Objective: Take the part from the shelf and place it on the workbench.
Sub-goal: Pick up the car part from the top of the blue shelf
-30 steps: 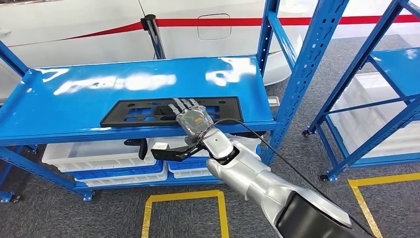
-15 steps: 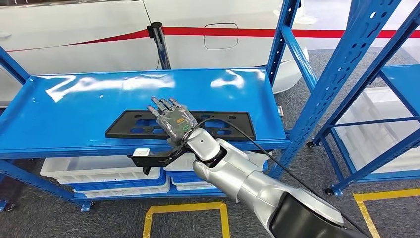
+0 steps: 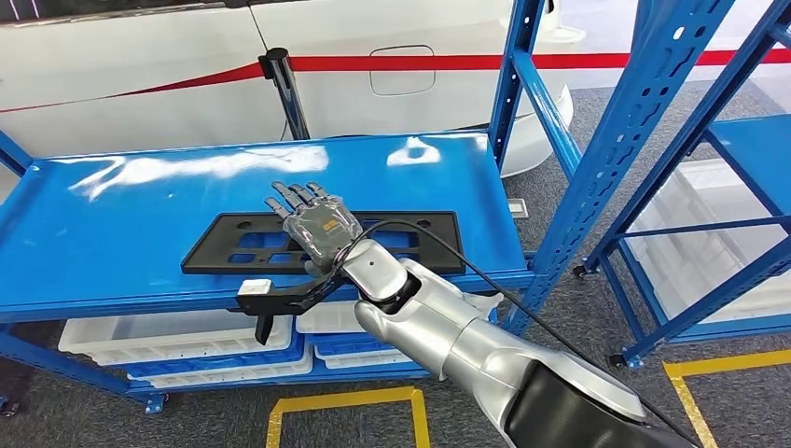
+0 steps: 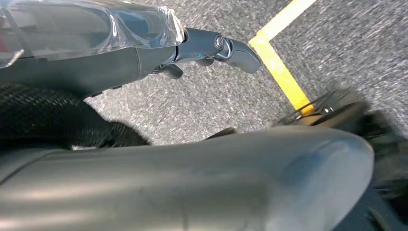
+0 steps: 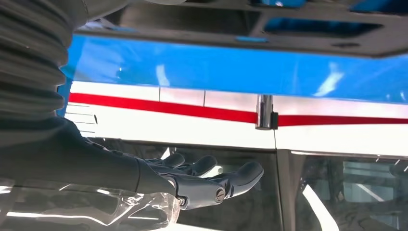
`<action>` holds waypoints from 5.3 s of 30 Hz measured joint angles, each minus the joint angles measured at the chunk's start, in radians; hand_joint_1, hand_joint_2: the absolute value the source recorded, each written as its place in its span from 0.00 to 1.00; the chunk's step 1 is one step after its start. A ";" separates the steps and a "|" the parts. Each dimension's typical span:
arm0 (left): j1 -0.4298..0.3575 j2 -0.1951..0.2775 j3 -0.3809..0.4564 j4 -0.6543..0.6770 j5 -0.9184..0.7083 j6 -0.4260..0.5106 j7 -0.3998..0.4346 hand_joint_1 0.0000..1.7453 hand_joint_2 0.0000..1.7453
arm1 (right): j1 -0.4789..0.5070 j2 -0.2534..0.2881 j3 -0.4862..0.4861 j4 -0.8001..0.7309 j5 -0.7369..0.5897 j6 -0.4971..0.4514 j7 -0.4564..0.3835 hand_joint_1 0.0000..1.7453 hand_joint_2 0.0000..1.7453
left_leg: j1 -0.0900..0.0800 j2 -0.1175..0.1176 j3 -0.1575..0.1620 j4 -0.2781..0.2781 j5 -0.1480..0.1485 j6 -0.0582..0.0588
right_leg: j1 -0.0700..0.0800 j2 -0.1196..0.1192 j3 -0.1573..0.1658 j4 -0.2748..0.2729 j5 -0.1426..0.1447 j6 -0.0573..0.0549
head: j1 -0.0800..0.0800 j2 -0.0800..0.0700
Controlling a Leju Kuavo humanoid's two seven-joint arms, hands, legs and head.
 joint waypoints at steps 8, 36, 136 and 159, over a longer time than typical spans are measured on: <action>0.000 -0.001 -0.004 0.000 0.012 -0.005 0.001 0.00 0.00 | 0.000 0.000 0.010 -0.008 -0.029 0.055 -0.013 0.00 1.00 | -0.007 -0.006 0.016 -0.051 0.024 0.015 | 0.008 0.001 -0.004 -0.002 -0.004 -0.021 | 0.001 0.000; 0.001 -0.001 -0.005 0.000 0.036 -0.003 0.000 0.00 0.00 | -0.005 -0.001 0.026 -0.010 -0.102 0.216 0.026 0.00 1.00 | -0.003 -0.005 0.019 -0.056 0.025 0.019 | 0.009 0.001 0.000 -0.013 0.000 0.019 | 0.001 0.000; 0.013 0.007 -0.064 0.000 0.059 0.098 -0.119 0.00 1.00 | -0.045 -0.004 0.034 0.101 -0.260 0.292 0.133 1.00 1.00 | -0.003 -0.005 0.020 -0.056 0.025 0.019 | 0.009 0.000 0.001 -0.013 0.000 0.019 | 0.000 0.000; -0.009 0.007 -0.127 0.000 0.088 0.109 -0.159 0.00 1.00 | -0.029 -0.045 0.035 0.088 -0.150 0.104 0.129 1.00 1.00 | -0.003 -0.005 0.020 -0.056 0.025 0.019 | 0.009 0.000 0.001 -0.013 0.000 0.019 | 0.000 0.000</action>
